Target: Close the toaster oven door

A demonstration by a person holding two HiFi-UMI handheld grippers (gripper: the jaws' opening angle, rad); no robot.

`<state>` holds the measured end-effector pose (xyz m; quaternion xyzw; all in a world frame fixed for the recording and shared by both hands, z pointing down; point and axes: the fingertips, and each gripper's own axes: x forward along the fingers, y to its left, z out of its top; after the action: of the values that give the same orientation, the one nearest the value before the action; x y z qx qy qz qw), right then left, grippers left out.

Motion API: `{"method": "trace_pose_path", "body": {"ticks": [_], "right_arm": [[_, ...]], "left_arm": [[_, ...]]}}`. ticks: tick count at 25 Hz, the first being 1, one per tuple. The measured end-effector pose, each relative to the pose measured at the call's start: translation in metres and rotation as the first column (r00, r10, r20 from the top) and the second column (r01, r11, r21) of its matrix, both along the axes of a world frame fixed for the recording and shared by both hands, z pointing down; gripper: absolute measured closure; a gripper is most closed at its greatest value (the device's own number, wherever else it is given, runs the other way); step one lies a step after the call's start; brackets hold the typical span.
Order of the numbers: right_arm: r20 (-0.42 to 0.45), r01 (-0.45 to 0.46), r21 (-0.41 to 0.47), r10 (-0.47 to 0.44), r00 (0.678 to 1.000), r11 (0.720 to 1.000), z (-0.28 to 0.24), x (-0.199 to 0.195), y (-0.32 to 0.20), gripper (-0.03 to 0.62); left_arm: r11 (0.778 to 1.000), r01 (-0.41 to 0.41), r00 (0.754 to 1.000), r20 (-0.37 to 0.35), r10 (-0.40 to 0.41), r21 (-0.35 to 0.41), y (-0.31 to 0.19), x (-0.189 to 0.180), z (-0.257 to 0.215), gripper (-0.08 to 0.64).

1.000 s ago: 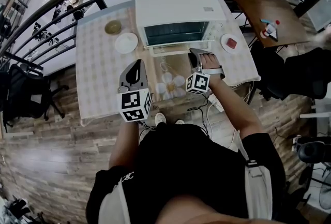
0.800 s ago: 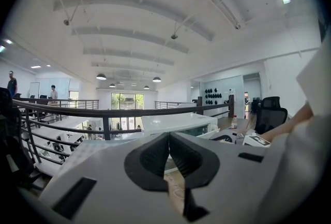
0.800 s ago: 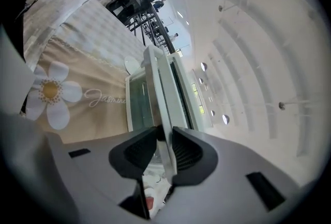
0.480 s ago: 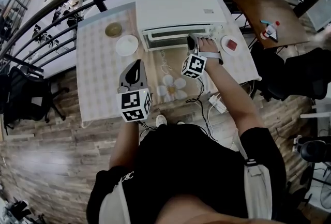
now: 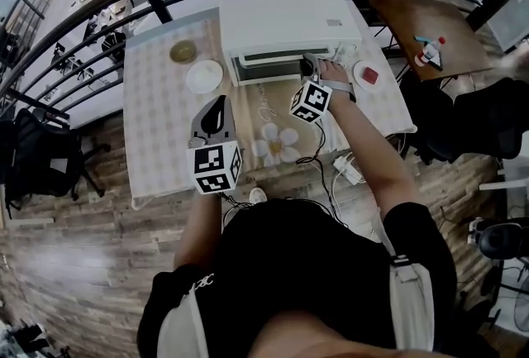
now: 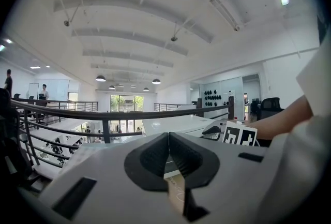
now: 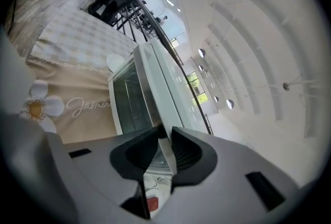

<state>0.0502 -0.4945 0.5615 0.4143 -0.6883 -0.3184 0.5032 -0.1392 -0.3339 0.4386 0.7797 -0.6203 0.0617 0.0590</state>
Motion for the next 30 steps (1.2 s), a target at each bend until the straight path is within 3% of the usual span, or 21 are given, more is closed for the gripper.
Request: {"method": "trace_pose_path", "body": {"ticks": [3,4,5,7,10,13,14,16,20,30], "right_arm": [[0.159,-0.051,-0.001,0.051,0.986,0.999,-0.010,0.000,0.005,0.515],[0.245,-0.074,-0.006,0.073,0.967,0.997,-0.017,0.000,0.010,0.558],[0.338,-0.092,-0.011,0.090,0.937,0.996,-0.028,0.000,0.016,0.558],[0.524,-0.112,0.001,0.095,0.847,0.994,-0.058,-0.002,0.031,0.560],[0.744,-0.100,0.058,0.023,0.668,0.993,-0.112,-0.005,0.060,0.589],[0.874,-0.050,0.081,-0.047,0.484,0.995,-0.147,-0.011,0.087,0.591],[0.898,-0.049,0.085,-0.055,0.436,0.995,-0.154,-0.009,0.095,0.591],[0.924,-0.072,0.091,-0.057,0.379,0.993,-0.161,-0.002,0.108,0.591],[0.937,-0.117,0.105,-0.059,0.345,0.988,-0.164,0.010,0.123,0.591],[0.932,-0.116,0.098,-0.050,0.358,0.988,-0.165,0.016,0.132,0.591]], "left_arm": [[1.000,-0.011,1.000,0.000,0.011,0.006,0.000,0.004,-0.002,0.546],[1.000,-0.017,1.000,-0.001,0.017,0.009,-0.001,0.006,-0.003,0.546],[1.000,-0.023,1.000,0.000,0.023,0.012,-0.001,0.008,-0.004,0.546],[0.999,-0.033,0.999,0.002,0.033,0.016,-0.002,0.012,-0.006,0.546],[0.999,-0.045,0.999,0.004,0.045,0.017,-0.004,0.017,-0.008,0.546],[0.998,-0.057,0.998,0.006,0.056,0.019,-0.006,0.023,-0.009,0.546],[0.998,-0.060,0.998,0.007,0.060,0.021,-0.006,0.025,-0.009,0.546],[0.997,-0.068,0.998,0.011,0.067,0.024,-0.006,0.029,-0.010,0.546],[0.997,-0.073,0.997,0.020,0.073,0.027,-0.005,0.032,-0.012,0.546],[0.995,-0.086,0.996,0.026,0.085,0.045,-0.002,0.040,-0.020,0.546]]}}
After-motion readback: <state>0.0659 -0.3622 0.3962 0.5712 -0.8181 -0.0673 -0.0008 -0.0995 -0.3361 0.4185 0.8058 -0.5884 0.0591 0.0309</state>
